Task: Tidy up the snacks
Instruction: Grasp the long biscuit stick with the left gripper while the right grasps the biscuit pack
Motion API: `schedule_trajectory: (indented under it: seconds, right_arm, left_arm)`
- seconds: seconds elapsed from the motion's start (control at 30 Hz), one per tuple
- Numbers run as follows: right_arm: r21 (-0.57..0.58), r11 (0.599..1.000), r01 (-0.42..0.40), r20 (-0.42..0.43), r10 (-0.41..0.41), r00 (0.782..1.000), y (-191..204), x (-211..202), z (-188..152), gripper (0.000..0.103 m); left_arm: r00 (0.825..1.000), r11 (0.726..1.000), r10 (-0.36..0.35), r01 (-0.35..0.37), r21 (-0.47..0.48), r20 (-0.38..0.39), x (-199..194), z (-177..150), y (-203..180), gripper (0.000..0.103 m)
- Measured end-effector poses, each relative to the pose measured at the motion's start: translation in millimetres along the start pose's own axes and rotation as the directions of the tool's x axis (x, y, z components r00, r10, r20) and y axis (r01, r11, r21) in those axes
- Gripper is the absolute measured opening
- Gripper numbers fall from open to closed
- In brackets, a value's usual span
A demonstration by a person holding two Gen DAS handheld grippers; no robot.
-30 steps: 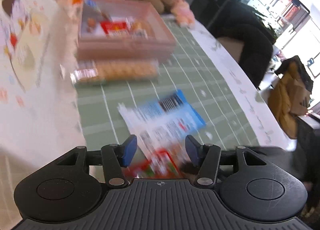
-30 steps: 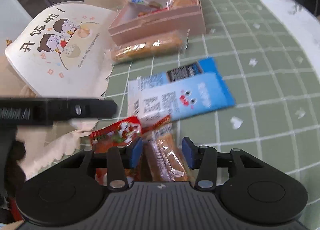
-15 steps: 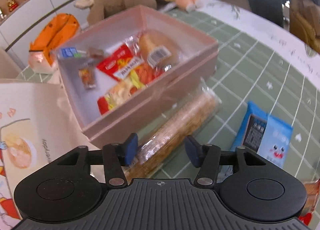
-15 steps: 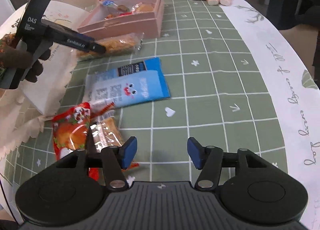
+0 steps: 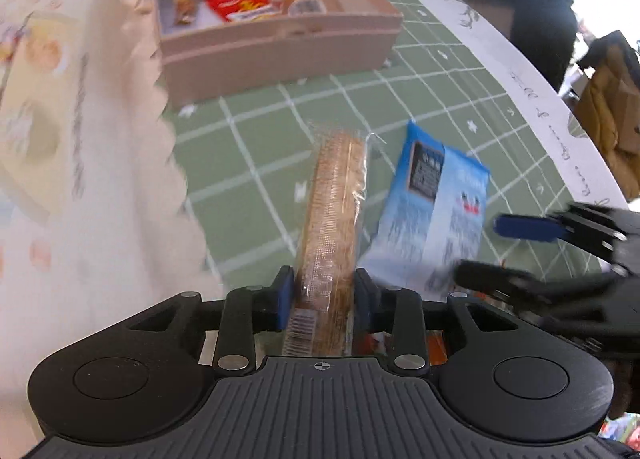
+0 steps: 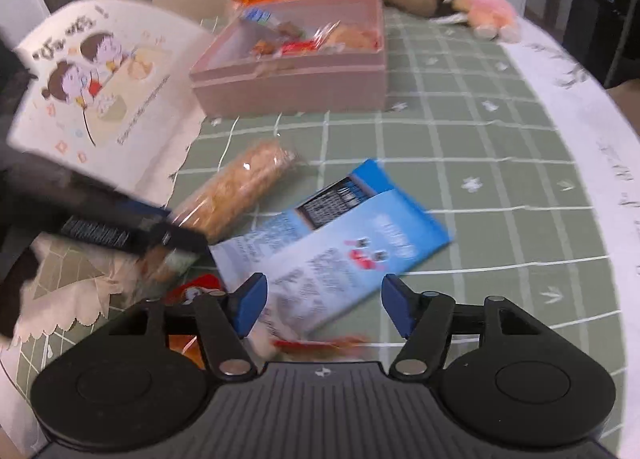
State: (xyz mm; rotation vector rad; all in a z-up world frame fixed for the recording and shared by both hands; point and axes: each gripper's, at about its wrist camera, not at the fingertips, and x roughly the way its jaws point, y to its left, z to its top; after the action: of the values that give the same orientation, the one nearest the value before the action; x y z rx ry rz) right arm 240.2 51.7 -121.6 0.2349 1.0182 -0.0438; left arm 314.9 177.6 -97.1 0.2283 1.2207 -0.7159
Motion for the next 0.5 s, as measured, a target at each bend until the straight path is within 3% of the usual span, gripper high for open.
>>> schedule_trajectory:
  seconds: [0.13,0.33,0.5]
  right_arm:
    - [-0.026,0.998,0.061,-0.015,-0.061,0.998,9.5,13.2,-3.7,0.068]
    - [0.025,0.994,0.102,-0.037,-0.101,0.994,-13.8,4.8,-13.1,0.073]
    - [0.065,0.993,0.099,-0.042,-0.097,0.994,-29.4,-10.0,-21.0,0.073]
  left_arm:
    - [1.000,0.996,0.013,-0.011,-0.086,0.028,-6.2,-18.8,-0.6,0.037]
    - [0.999,0.992,0.027,-0.023,-0.127,0.031,0.9,-14.1,-4.2,0.040]
    - [0.998,0.988,-0.033,0.040,-0.152,0.046,8.8,-12.6,-1.8,0.040]
